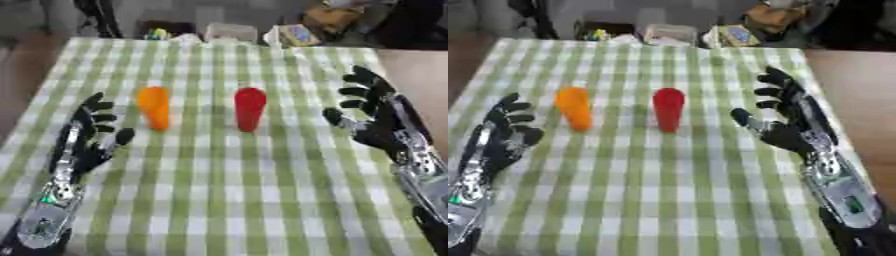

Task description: Pour the contents of one cup into another cup.

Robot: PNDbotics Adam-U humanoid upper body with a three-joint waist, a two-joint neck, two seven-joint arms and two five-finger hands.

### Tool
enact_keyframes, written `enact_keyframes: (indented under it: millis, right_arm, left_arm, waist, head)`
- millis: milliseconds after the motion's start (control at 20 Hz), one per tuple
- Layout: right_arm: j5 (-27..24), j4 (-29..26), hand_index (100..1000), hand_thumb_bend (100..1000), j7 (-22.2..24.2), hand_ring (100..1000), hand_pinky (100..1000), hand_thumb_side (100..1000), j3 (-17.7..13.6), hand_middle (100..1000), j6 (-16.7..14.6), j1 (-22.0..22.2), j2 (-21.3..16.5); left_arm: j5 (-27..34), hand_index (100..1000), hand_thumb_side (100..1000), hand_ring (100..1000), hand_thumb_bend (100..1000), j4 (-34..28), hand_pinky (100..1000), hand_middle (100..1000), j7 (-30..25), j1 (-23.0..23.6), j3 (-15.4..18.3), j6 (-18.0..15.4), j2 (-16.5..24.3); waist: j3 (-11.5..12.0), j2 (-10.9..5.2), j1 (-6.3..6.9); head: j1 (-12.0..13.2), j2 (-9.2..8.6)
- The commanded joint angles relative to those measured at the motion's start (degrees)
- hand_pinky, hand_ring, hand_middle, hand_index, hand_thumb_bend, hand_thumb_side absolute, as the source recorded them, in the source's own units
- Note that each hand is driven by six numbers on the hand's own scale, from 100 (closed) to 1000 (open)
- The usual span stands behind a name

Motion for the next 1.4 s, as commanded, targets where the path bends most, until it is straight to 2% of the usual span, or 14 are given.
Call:
enact_keyframes:
  millis: [50,550,1100,1400]
  right_arm:
    - [0.67,-0.85,944,658,0.09,792,705,331,-0.32,822,-0.02,-1.26,-0.94]
    - [0.79,-0.71,944,657,0.34,788,703,338,-0.08,814,-0.14,-2.04,-0.57]
    - [0.55,-1.2,953,655,0.62,783,701,347,0.22,806,0.11,-2.15,-0.31]
    - [0.41,-1.28,953,654,0.75,779,699,350,0.33,799,0.22,-2.14,-0.06]
  left_arm:
    - [-0.99,943,629,716,1000,-0.9,655,761,0.35,-1.14,-0.04,0.13,0.72]
    - [-6.04,932,624,725,1000,3.02,662,764,1.67,-5.62,-1.43,0.66,1.69]
    - [-12.2,926,600,723,1000,12.96,652,757,6.5,-11.2,-1.95,1.48,0.44]
    - [-12.31,914,578,696,1000,18.35,619,728,8.62,-14.08,-1.63,0.6,-1.1]
  waist:
    - [0.06,-0.65,0.19]
    - [0.1,-0.63,0.16]
    - [-0.39,-0.8,-0.34]
    - [-0.77,-0.91,-0.58]
  head:
    - [-0.24,0.22]
    - [-0.14,-0.33]
    - [0.12,-1.22]
    - [0.19,-1.61]
